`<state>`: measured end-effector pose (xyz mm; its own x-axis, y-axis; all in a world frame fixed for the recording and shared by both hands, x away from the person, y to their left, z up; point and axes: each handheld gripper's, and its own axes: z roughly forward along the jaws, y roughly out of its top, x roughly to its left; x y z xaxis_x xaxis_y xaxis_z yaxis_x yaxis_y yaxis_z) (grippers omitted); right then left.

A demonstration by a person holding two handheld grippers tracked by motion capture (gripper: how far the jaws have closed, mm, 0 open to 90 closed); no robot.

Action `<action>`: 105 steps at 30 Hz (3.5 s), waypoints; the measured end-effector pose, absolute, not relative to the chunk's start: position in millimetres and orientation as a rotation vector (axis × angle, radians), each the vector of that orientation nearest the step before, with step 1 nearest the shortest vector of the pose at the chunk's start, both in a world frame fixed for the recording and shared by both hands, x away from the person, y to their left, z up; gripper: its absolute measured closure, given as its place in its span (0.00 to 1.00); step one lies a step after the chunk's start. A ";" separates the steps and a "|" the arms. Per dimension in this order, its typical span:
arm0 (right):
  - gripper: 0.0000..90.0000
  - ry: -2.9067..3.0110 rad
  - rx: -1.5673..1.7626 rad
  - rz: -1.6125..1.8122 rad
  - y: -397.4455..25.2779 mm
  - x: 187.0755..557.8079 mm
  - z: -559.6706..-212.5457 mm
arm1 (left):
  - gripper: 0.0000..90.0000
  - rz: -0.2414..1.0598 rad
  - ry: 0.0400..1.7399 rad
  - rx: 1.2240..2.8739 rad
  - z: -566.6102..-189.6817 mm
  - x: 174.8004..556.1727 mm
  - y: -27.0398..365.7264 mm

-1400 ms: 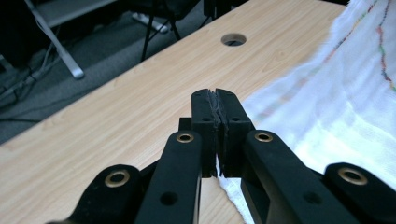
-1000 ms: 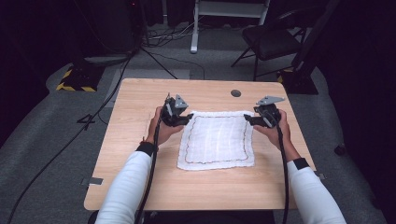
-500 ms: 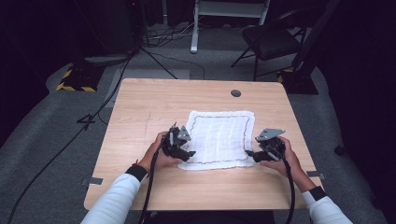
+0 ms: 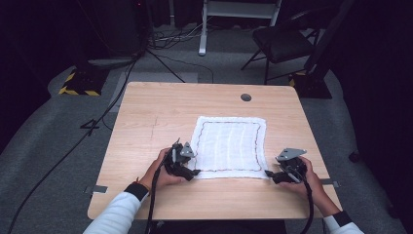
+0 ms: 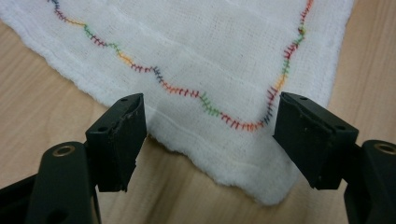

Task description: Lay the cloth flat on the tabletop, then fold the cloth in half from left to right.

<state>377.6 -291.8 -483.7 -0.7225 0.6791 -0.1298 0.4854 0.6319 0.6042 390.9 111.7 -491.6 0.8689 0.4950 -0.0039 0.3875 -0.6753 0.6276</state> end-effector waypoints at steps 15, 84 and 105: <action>0.32 2.515 0.991 0.839 -318.1 356.9 -486.0 | 0.23 0.210 0.608 2.395 -490.5 362.6 107.8; 0.49 2.735 0.260 1.090 -87.7 365.5 -486.7 | 0.65 0.304 0.951 2.209 -494.9 550.5 86.2; 0.94 2.699 0.369 1.077 -64.8 368.1 -493.0 | 0.93 0.315 0.943 2.234 -492.2 543.5 96.1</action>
<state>368.1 -64.8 -493.0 -0.9462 0.3068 -0.1030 0.1517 0.7014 0.6965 543.5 96.1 -492.2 0.7079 0.7052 -0.0395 0.5402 -0.5045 0.6736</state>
